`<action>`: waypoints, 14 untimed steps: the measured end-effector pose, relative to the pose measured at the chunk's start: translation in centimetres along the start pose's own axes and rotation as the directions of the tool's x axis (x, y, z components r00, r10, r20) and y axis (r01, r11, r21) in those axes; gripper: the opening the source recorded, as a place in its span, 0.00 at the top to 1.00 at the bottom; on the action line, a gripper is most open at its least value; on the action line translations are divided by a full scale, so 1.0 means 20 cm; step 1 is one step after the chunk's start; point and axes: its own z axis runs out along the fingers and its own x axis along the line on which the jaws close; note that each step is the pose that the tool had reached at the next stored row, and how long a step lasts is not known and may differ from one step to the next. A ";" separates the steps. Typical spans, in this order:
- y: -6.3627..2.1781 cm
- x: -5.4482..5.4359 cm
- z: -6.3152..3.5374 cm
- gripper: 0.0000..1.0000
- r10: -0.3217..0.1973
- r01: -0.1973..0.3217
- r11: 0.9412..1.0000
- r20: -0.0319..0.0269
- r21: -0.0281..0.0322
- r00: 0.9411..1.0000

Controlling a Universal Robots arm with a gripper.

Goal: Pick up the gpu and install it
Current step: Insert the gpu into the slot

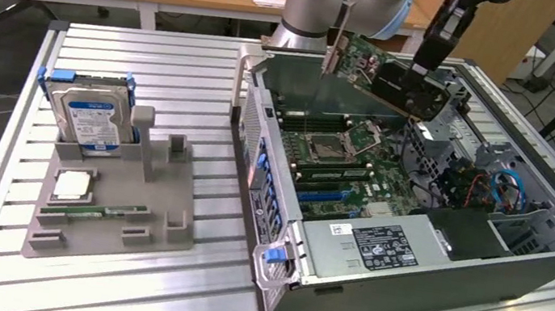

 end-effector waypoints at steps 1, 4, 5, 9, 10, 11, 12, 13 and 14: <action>0.000 0.00 0.000 0.74 -0.017 0.017 1.000 -0.001 0.000 1.000; 0.000 0.00 0.000 0.74 -0.069 0.069 0.998 -0.003 -0.001 0.998; 0.000 0.00 0.000 0.74 -0.085 0.085 0.996 -0.004 -0.002 0.996; 0.000 0.00 0.000 0.74 -0.152 0.152 0.988 -0.008 -0.003 0.988; 0.000 0.00 0.000 0.74 -0.168 0.168 0.986 -0.009 -0.004 0.986; 0.000 0.00 0.000 0.74 -0.185 0.185 0.983 -0.009 -0.004 0.983; 0.000 0.00 0.000 0.74 -0.201 0.201 0.980 -0.010 -0.005 0.980; 0.000 0.00 0.000 0.74 -0.219 0.219 0.976 -0.011 -0.005 0.976; 0.000 0.00 0.000 0.74 -0.235 0.235 0.972 -0.012 -0.006 0.972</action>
